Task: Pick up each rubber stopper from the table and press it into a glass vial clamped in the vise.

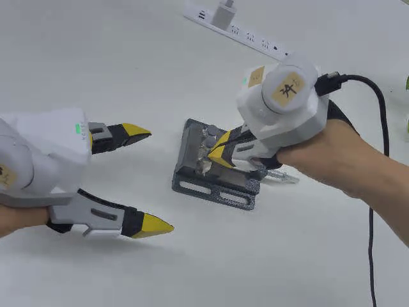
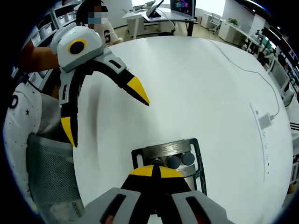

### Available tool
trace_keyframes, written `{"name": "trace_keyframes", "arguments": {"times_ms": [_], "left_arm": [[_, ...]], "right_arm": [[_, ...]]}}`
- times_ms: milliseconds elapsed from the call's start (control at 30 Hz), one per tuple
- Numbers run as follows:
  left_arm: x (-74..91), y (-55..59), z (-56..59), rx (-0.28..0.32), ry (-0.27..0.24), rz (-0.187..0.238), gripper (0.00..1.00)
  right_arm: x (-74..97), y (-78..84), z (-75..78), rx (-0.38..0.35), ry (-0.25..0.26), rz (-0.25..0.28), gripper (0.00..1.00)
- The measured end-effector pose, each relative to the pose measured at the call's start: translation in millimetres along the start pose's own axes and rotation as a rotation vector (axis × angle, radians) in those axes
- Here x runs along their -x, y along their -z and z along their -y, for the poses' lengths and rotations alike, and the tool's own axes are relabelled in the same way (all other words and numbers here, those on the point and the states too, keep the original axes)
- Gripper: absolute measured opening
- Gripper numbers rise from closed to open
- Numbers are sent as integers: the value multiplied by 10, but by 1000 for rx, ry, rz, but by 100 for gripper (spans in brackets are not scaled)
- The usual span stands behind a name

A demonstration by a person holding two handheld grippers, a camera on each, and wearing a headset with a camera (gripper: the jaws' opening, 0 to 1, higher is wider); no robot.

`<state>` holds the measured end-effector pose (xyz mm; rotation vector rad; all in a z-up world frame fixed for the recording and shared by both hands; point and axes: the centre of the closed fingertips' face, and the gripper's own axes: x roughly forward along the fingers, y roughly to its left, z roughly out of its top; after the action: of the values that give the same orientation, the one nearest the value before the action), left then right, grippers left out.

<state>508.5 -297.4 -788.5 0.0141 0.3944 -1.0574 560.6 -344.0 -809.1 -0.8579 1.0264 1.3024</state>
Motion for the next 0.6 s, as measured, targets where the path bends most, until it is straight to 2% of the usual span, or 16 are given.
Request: {"name": "trace_keyframes", "arguments": {"times_ms": [600], "left_arm": [[10,7,-17,9,-11,13,83]], "right_arm": [[-9,5,-9,31,-23,-40,0]]}}
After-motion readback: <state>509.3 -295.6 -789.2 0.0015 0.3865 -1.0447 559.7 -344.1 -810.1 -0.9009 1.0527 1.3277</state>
